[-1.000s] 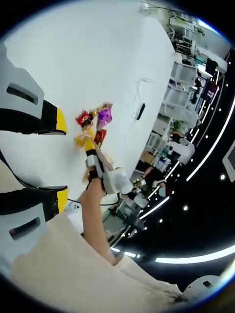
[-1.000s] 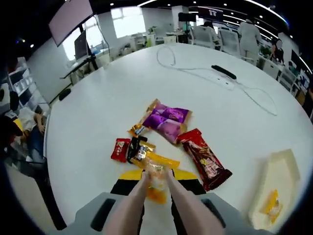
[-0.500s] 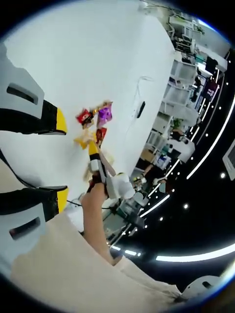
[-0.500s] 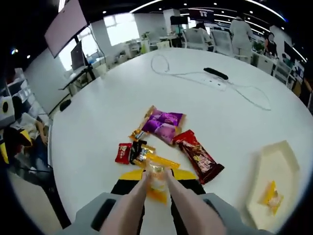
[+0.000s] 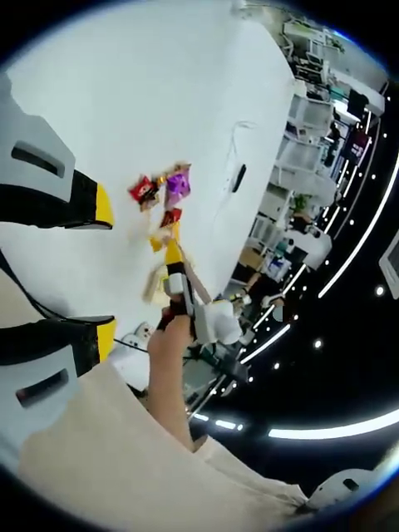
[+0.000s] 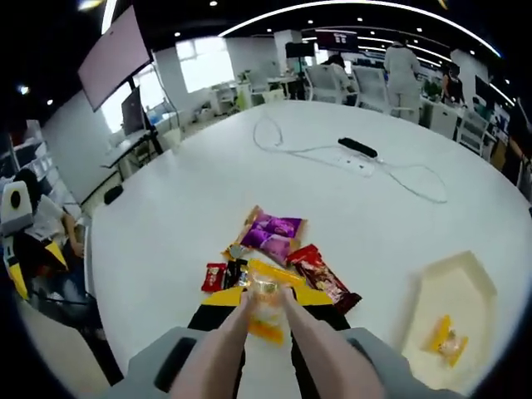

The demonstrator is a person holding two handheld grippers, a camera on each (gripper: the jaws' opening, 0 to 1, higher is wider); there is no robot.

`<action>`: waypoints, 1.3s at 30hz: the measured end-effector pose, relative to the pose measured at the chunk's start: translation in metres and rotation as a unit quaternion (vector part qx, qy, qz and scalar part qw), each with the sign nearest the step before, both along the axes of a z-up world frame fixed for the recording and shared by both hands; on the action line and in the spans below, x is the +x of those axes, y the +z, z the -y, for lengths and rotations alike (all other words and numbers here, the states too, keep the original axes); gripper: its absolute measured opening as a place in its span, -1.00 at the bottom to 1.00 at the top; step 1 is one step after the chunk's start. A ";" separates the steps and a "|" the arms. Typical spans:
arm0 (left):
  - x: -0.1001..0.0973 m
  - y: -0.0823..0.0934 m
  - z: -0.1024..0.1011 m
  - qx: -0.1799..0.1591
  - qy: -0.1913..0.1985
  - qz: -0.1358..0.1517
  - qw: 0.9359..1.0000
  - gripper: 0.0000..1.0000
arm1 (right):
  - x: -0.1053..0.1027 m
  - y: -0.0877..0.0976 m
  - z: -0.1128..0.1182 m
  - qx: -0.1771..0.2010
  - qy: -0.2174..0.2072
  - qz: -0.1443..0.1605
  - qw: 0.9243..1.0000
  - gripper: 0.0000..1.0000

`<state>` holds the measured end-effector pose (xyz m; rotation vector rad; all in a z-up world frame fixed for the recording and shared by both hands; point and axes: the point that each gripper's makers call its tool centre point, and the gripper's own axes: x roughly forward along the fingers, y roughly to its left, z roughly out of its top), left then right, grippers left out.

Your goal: Place the target food into the container with the food tongs after gripping and lifting it, then release it inside without dropping or visibly crushing the food.

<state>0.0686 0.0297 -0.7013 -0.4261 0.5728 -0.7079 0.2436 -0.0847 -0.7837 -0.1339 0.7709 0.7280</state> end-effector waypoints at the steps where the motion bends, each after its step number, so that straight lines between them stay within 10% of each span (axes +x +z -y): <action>1: 0.000 0.000 0.000 -0.001 0.001 0.001 1.000 -0.19 | 0.000 0.001 0.001 0.000 -0.001 0.001 1.000 -0.62; 39: 0.009 0.016 0.036 -0.008 -0.050 0.031 0.998 -0.19 | 0.018 0.065 0.061 0.033 -0.067 0.059 0.995 -0.61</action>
